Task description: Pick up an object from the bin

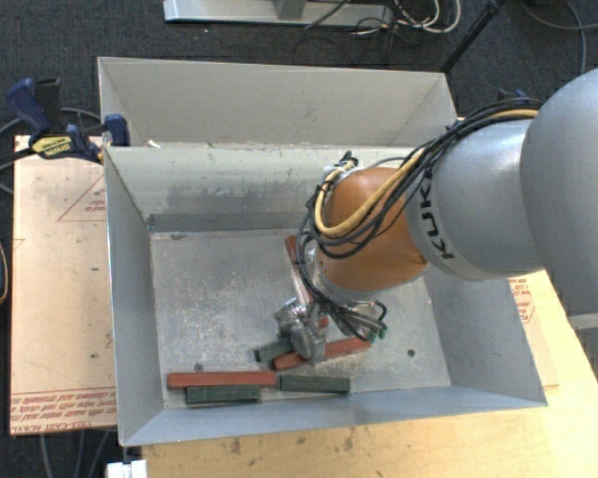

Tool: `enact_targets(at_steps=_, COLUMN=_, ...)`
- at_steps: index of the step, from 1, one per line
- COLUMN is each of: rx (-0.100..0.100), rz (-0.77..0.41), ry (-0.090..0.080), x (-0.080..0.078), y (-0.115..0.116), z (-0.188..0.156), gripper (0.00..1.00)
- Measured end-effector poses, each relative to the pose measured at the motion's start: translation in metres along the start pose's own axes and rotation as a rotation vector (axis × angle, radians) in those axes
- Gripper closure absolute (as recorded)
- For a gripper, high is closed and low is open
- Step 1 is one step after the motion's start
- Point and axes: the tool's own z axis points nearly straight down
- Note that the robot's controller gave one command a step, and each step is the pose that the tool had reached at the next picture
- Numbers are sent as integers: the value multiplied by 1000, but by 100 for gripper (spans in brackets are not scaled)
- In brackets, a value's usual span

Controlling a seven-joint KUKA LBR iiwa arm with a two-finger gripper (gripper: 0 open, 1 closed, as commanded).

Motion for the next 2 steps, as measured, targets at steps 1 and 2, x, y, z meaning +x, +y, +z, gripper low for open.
enact_targets(at_steps=1, rx=2, rz=-311, ry=-1, x=-11, y=-14, z=-56, gripper=100)
enact_targets(at_steps=2, rx=3, rz=-564, ry=-5, x=-58, y=-22, z=-171, gripper=100)
